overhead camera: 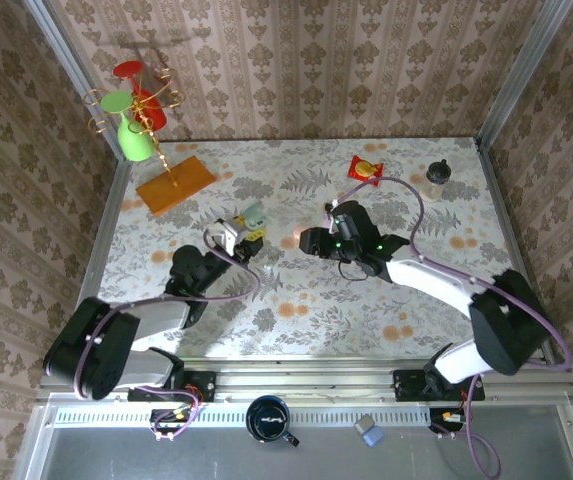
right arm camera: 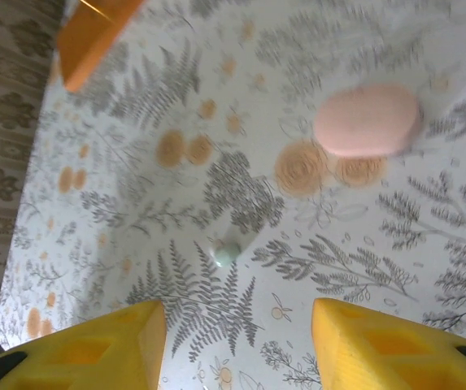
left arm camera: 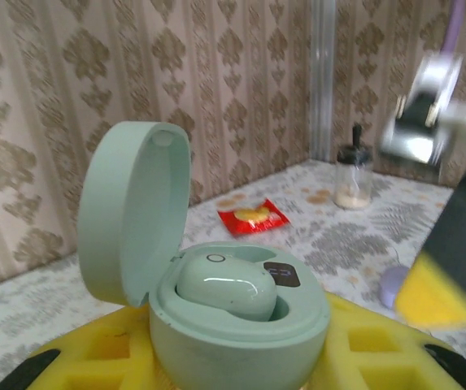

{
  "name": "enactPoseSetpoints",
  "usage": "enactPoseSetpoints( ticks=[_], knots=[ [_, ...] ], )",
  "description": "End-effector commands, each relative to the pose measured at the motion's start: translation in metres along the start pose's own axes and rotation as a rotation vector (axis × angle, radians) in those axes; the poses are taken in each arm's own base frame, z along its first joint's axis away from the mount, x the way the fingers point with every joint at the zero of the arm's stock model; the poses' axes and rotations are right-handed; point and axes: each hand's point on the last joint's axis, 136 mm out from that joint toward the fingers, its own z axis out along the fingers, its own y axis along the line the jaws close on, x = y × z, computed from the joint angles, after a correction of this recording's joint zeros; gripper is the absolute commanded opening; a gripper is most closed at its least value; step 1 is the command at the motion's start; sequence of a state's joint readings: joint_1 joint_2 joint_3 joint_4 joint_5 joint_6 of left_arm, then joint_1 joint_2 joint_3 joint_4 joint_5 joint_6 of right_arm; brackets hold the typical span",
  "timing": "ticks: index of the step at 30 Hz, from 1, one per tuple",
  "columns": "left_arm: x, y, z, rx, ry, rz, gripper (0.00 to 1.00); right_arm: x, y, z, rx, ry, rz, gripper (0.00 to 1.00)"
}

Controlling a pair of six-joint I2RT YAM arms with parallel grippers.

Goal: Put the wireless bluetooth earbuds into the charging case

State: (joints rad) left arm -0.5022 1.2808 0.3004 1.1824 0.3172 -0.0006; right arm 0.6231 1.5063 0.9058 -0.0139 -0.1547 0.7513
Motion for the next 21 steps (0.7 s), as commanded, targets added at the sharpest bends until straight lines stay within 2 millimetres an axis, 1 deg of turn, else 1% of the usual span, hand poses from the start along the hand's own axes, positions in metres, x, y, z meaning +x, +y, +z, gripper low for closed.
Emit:
enactPoseSetpoints(
  ticks=[1, 5, 8, 10, 15, 21],
  knots=[
    [-0.010, 0.009, -0.008, -0.058, -0.003, 0.008, 0.34, 0.011, 0.013, 0.022, -0.055, 0.041, 0.132, 0.50],
    [-0.022, 0.011, -0.015, -0.079, -0.027, 0.029, 0.34, 0.035, 0.020, 0.050, -0.078, 0.081, 0.219, 0.47],
    [-0.024, 0.010, -0.017, -0.078, -0.025, 0.038, 0.34, 0.049, 0.024, 0.067, -0.071, 0.107, 0.245, 0.45],
    [-0.024, 0.009, -0.017, -0.074, -0.027, 0.038, 0.34, 0.057, 0.023, 0.076, -0.049, 0.117, 0.257, 0.43],
    [-0.021, 0.006, -0.016, -0.054, -0.019, 0.045, 0.35, 0.065, 0.025, 0.095, -0.039, 0.145, 0.273, 0.38],
    [-0.020, 0.005, -0.014, -0.047, -0.020, 0.042, 0.35, 0.071, 0.023, 0.112, -0.035, 0.172, 0.289, 0.34]
  ],
)
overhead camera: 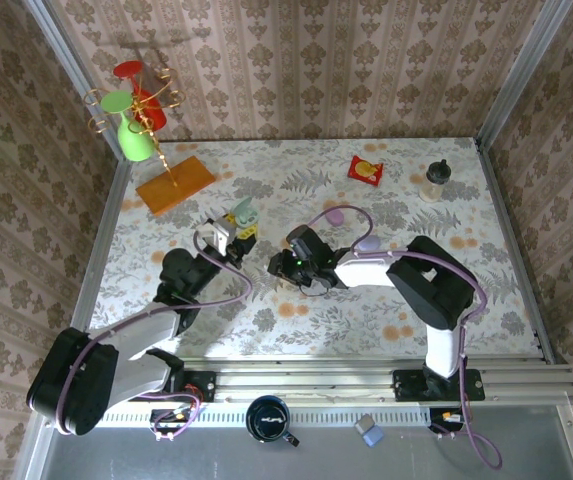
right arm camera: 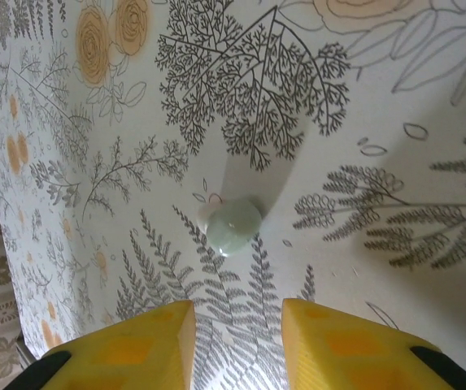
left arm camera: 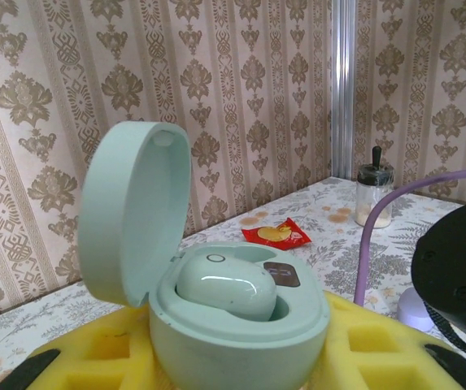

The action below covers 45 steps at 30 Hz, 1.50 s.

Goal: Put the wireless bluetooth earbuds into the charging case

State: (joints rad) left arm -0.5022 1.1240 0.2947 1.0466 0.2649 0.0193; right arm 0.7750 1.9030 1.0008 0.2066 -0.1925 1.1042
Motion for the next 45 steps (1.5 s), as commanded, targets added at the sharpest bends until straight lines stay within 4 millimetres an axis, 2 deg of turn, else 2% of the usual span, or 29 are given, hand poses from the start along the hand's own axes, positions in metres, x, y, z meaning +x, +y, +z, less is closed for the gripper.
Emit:
enactPoseSetpoints(
  ticks=[1, 9, 23, 27, 33, 39, 45],
  knots=[
    [0.000, -0.001, -0.002, 0.008, -0.010, 0.020, 0.35, -0.004, 0.008, 0.011, -0.027, 0.001, 0.024, 0.34],
    [0.001, -0.001, -0.001, 0.010, -0.005, 0.024, 0.35, -0.005, 0.001, 0.025, -0.022, 0.012, 0.053, 0.32],
    [0.002, -0.002, -0.001, 0.015, -0.005, 0.023, 0.35, -0.020, -0.012, 0.036, 0.007, -0.014, 0.071, 0.30],
    [0.002, -0.002, -0.001, 0.017, -0.004, 0.022, 0.35, -0.018, -0.020, 0.039, 0.049, 0.003, 0.068, 0.29],
    [0.002, -0.002, -0.002, 0.017, -0.004, 0.024, 0.35, -0.012, -0.032, 0.045, 0.106, 0.041, 0.066, 0.22],
    [0.009, -0.002, -0.002, 0.017, 0.018, 0.033, 0.36, -0.020, -0.026, 0.035, 0.095, 0.011, 0.030, 0.19],
    [0.012, -0.003, 0.000, 0.021, 0.027, 0.038, 0.36, -0.033, -0.015, 0.010, 0.104, -0.034, -0.074, 0.19]
  ],
)
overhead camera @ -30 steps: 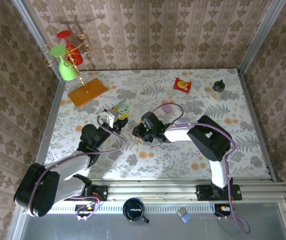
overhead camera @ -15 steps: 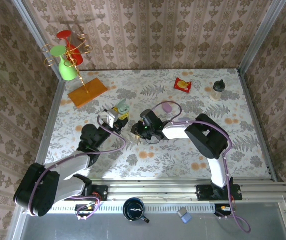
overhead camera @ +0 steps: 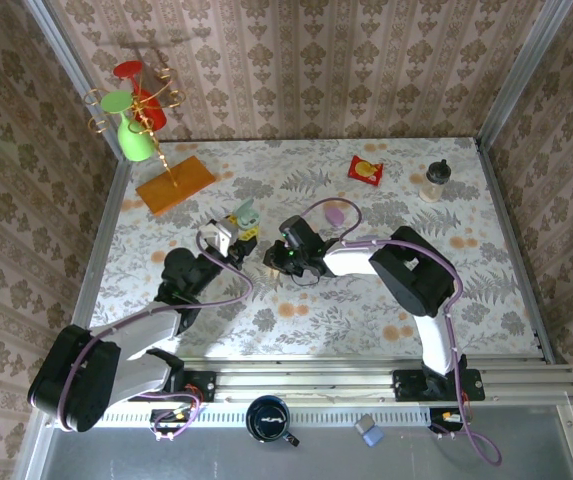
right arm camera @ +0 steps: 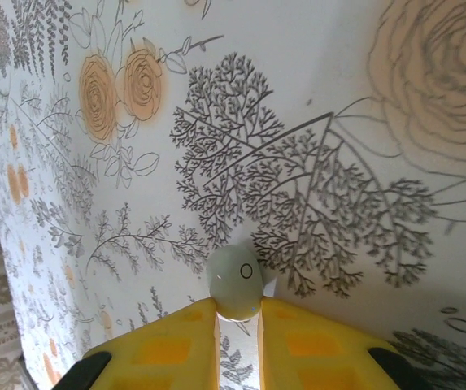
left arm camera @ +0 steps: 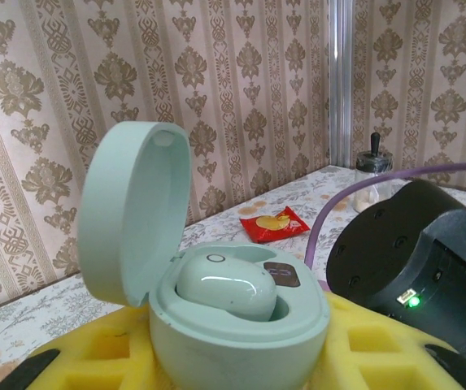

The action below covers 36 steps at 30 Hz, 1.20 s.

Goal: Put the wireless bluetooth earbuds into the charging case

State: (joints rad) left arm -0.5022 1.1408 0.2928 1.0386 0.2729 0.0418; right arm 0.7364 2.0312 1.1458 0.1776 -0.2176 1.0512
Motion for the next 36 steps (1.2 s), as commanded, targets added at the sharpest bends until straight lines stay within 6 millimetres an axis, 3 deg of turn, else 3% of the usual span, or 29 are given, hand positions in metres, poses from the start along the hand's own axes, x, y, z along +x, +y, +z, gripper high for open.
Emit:
enactPoseSetpoints(
  ticks=[1, 7, 18, 24, 36],
  knots=[
    [0.004, -0.001, -0.001, 0.013, 0.005, 0.023, 0.36, -0.007, -0.019, -0.022, 0.107, -0.037, -0.064, 0.19],
    [0.006, -0.004, 0.002, 0.033, 0.014, 0.020, 0.36, -0.001, -0.030, -0.043, 0.104, -0.007, -0.052, 0.19],
    [0.009, -0.005, 0.005, 0.044, 0.027, 0.009, 0.36, 0.032, -0.056, -0.080, 0.094, 0.076, 0.001, 0.21],
    [0.010, -0.006, 0.009, 0.052, 0.025, 0.000, 0.36, 0.026, -0.069, -0.078, 0.122, 0.072, 0.014, 0.24],
    [0.012, -0.005, 0.012, 0.052, 0.029, 0.000, 0.36, 0.008, -0.064, -0.083, 0.119, 0.033, -0.036, 0.34]
  ],
)
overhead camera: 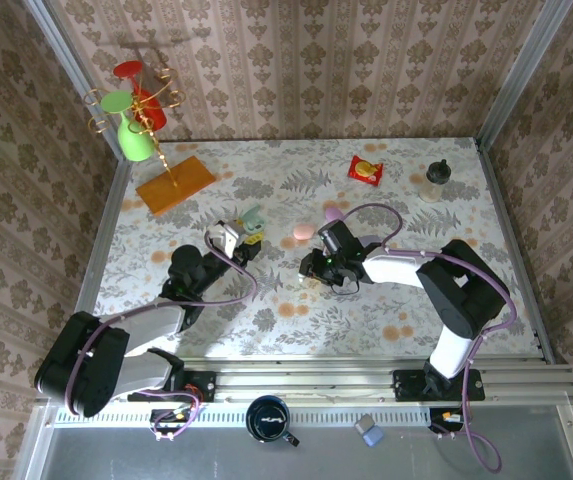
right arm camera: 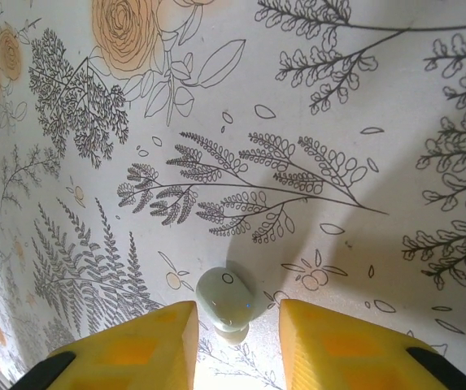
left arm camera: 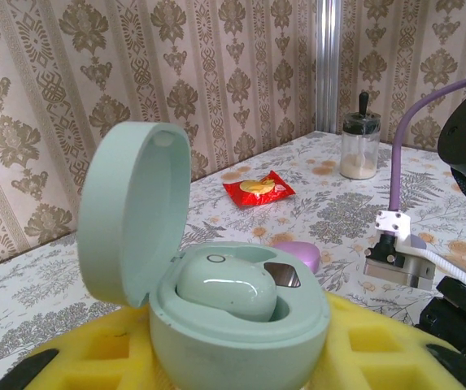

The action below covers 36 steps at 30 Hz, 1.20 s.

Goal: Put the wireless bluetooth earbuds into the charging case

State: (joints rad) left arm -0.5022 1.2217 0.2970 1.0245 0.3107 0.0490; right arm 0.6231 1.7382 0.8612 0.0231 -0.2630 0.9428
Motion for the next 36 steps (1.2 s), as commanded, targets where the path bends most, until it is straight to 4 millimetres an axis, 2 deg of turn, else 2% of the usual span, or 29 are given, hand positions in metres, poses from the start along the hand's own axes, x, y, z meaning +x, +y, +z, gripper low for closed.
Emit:
enactPoseSetpoints(
  ticks=[1, 4, 7, 11, 14, 24, 27, 31, 36],
  knots=[
    [-0.018, 0.002, 0.004, 0.007, -0.055, 0.021, 0.36, -0.006, 0.006, -0.005, 0.003, -0.010, -0.072, 0.34],
    [-0.019, 0.002, 0.004, 0.007, -0.055, 0.022, 0.36, -0.006, 0.008, 0.000, -0.004, 0.027, -0.140, 0.37],
    [-0.019, 0.002, 0.004, 0.009, -0.056, 0.022, 0.36, -0.005, 0.003, 0.008, 0.011, 0.048, -0.181, 0.38],
    [-0.021, 0.001, 0.003, 0.011, -0.058, 0.025, 0.36, 0.000, 0.008, 0.015, -0.018, 0.096, -0.210, 0.39],
    [-0.022, 0.001, 0.003, 0.009, -0.060, 0.027, 0.37, 0.005, 0.003, 0.019, -0.010, 0.126, -0.217, 0.38],
    [-0.025, 0.002, 0.003, 0.006, -0.068, 0.029, 0.37, 0.019, 0.000, 0.012, -0.039, 0.152, -0.213, 0.30],
    [-0.026, 0.002, 0.003, 0.007, -0.072, 0.030, 0.37, 0.019, -0.004, 0.013, -0.020, 0.149, -0.220, 0.29],
    [-0.025, 0.001, 0.002, 0.009, -0.071, 0.030, 0.37, 0.015, -0.011, 0.017, 0.024, 0.142, -0.221, 0.22],
    [-0.019, 0.000, 0.001, 0.015, -0.056, 0.025, 0.37, 0.009, -0.004, 0.012, 0.013, 0.107, -0.248, 0.21]
  ],
)
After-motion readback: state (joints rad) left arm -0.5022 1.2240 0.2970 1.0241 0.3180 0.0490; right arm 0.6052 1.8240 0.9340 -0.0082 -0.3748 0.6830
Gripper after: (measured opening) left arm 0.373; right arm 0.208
